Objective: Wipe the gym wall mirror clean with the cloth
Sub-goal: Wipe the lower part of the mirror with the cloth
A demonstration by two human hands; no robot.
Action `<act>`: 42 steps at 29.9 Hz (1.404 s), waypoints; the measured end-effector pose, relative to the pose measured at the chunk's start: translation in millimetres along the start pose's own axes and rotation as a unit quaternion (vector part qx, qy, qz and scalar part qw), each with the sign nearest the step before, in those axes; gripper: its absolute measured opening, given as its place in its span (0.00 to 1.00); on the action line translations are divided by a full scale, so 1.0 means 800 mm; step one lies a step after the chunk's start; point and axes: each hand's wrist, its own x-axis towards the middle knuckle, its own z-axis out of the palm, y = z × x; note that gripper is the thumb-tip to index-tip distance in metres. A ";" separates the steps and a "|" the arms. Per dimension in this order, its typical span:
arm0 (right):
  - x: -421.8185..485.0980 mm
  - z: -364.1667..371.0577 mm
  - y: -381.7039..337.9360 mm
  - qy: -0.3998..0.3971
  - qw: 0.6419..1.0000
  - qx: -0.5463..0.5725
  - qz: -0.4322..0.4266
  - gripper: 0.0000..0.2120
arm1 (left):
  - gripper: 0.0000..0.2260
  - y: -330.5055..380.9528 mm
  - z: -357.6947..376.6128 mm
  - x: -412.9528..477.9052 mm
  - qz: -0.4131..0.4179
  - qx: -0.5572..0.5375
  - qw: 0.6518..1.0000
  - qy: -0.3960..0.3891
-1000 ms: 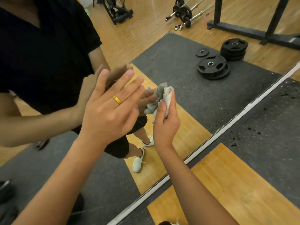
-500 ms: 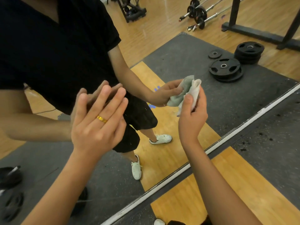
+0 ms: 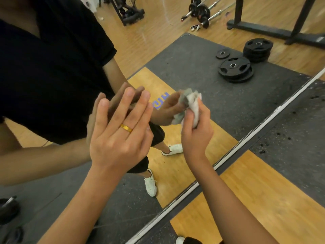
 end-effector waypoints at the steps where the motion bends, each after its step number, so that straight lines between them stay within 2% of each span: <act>1: 0.005 -0.001 0.004 0.019 0.998 0.009 0.053 0.17 | 0.17 0.000 0.000 0.000 0.001 0.001 1.000 0.002; 3: 0.005 0.003 0.002 0.044 0.994 0.028 0.099 0.16 | 0.17 -0.001 0.001 0.001 0.005 0.007 1.000 0.007; 5: -0.014 0.012 -0.017 0.030 0.995 0.052 0.083 0.16 | 0.18 -0.003 0.002 0.000 0.003 0.018 1.000 0.013; 9: -0.074 0.029 -0.049 -0.055 0.995 0.070 -0.050 0.17 | 0.17 -0.001 0.002 -0.001 0.004 0.004 1.000 0.016; 12: -0.063 0.023 -0.026 -0.060 0.990 0.015 -0.125 0.17 | 0.18 -0.001 0.000 -0.001 0.000 -0.007 1.000 0.010; 16: -0.019 0.004 -0.004 0.015 0.999 0.033 0.025 0.14 | 0.18 -0.002 -0.001 -0.001 -0.002 -0.007 1.000 0.008; 18: -0.020 0.006 -0.011 0.033 0.997 0.042 0.060 0.15 | 0.18 0.000 -0.001 -0.001 0.000 -0.004 1.000 0.008; 20: -0.045 0.015 -0.027 0.012 0.997 0.057 0.049 0.16 | 0.17 0.001 -0.001 -0.002 -0.001 -0.003 1.000 0.009; 24: -0.108 0.031 -0.037 -0.093 0.989 0.096 -0.067 0.18 | 0.16 -0.001 -0.001 -0.001 0.001 -0.006 1.000 0.010; 26: -0.097 0.023 -0.022 -0.109 0.984 0.095 -0.105 0.19 | 0.16 -0.001 -0.001 0.000 0.005 -0.008 1.000 0.008; 27: -0.087 0.018 -0.015 -0.103 0.985 0.093 -0.099 0.19 | 0.16 0.000 -0.001 0.000 0.005 -0.012 1.000 0.005; 31: -0.051 0.005 -0.010 -0.040 0.991 0.122 0.038 0.17 | 0.16 -0.002 -0.007 0.001 -0.003 -0.052 0.999 -0.001; 35: -0.047 0.002 -0.018 -0.049 0.986 0.148 0.060 0.17 | 0.14 0.000 -0.020 -0.011 -0.043 -0.135 0.989 -0.033; 42: -0.045 -0.006 -0.021 -0.080 0.983 0.143 0.089 0.18 | 0.16 -0.008 -0.058 -0.084 -0.031 -0.107 0.986 -0.121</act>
